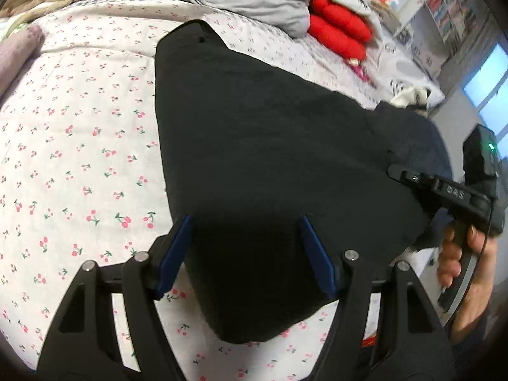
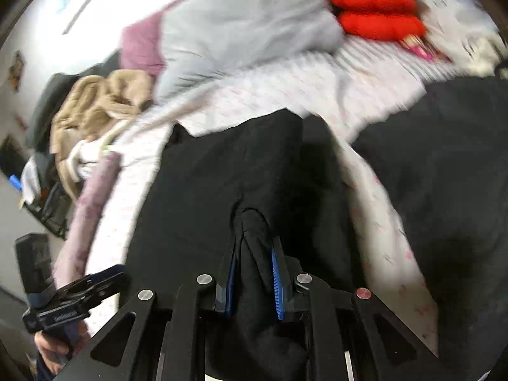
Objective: Fold large clothes
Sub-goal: 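Fold the lifted part over with the left tool and open it, then open the right tool and release the coat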
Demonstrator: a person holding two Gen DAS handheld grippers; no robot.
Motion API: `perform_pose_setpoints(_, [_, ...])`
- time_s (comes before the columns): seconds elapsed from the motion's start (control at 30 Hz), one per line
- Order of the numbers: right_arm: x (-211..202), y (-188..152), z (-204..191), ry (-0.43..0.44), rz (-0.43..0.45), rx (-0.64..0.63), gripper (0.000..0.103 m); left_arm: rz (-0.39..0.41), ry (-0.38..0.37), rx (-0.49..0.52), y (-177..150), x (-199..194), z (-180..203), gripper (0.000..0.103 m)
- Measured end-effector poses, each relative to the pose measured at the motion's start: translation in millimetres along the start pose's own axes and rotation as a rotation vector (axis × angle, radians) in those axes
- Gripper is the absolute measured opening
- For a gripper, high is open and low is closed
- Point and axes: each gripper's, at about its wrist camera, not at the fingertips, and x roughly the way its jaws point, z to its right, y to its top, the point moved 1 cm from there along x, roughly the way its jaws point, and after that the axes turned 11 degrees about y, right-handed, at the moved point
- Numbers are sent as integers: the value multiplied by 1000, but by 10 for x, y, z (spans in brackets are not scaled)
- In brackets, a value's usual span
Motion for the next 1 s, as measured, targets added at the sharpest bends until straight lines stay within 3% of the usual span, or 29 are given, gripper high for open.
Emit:
perform_pose_setpoints(0.13, [49,-41,287,-13,-20,66,18,14,18,13,37,50,75,70])
perform_pose_setpoints(0.3, [362,-136,495,-18,-116,125,19,27,100,72,-37,135,169,72])
perform_pose_setpoints(0.37, [362,-133,569,6,-112,162,22,41,126,87,-65,149,189,72])
perform_pose_setpoints(0.43, [353,-135,499,-39,-116,119,30,43,132,81,-73,173,166,72])
perform_pose_setpoints(0.53, [206,-106,255,-165,-71,-21,42,43,129,52,-83,187,128,72])
perform_pose_setpoints(0.63, [-154,-72,-29,-304,71,-138,44,39,131,40,-74,198,128,72])
perform_pose_setpoints(0.67, [-224,-77,-92,-307,101,-161,44,41,134,37,-76,200,130,72])
perform_pose_setpoints(0.7, [-278,-96,-159,-254,111,-180,44,44,139,39,-83,198,144,72])
perform_pose_setpoints(0.77, [-256,-171,-265,-108,59,-213,43,49,152,44,-91,199,172,72])
perform_pose_setpoints(0.83, [-173,-262,-348,-55,-3,-256,42,52,156,44,-94,201,173,72])
perform_pose_setpoints(1.0, [219,-504,-238,-153,-218,-328,31,58,158,55,-110,205,203,72])
